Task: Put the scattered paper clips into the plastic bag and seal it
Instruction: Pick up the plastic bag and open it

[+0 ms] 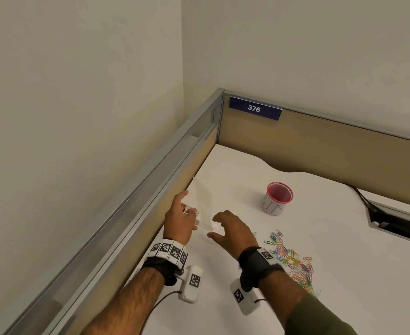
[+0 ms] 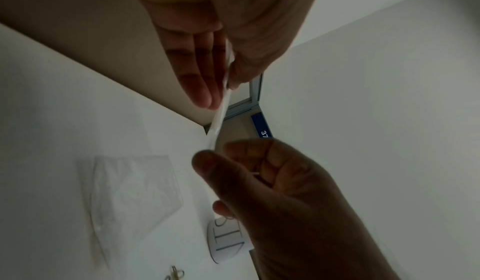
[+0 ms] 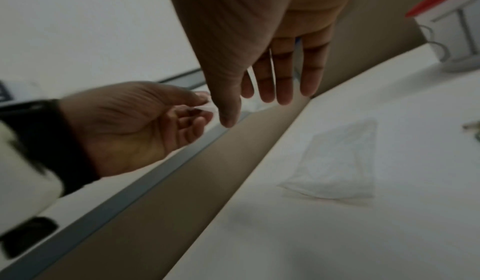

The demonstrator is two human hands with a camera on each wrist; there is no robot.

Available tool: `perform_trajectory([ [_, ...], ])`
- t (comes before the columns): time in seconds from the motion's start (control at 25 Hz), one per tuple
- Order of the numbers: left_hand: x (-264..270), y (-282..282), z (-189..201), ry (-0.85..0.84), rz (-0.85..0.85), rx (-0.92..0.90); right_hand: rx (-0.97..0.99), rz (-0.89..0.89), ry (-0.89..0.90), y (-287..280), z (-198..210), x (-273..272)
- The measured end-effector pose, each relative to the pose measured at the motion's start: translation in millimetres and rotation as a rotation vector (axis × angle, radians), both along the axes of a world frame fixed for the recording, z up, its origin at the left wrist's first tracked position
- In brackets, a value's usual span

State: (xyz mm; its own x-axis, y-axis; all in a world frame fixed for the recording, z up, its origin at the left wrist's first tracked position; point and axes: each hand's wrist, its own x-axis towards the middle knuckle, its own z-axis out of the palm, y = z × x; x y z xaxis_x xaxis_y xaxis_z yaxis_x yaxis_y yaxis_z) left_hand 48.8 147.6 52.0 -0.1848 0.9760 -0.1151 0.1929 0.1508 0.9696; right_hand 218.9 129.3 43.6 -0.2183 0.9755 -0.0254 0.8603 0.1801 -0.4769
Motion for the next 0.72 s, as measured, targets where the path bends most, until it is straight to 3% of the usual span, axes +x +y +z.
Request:
perform_trajectory([
  [0.16,32,-34,10,-0.058,0.013,-0.013,0.077,0.104,-0.043,-28,20,14],
  [0.4,76,-86,15,-0.292,0.042,-0.054,0.124,-0.020,0.061,-65,24,51],
  [0.56,105,-116,11,-0.134,-0.043,-0.093,0.091,-0.019,0.083,-92,21,70],
  [0.72,118,-120,3,-0.119,-0.071,-0.113,0.050,-0.015,0.105,-102,17,87],
])
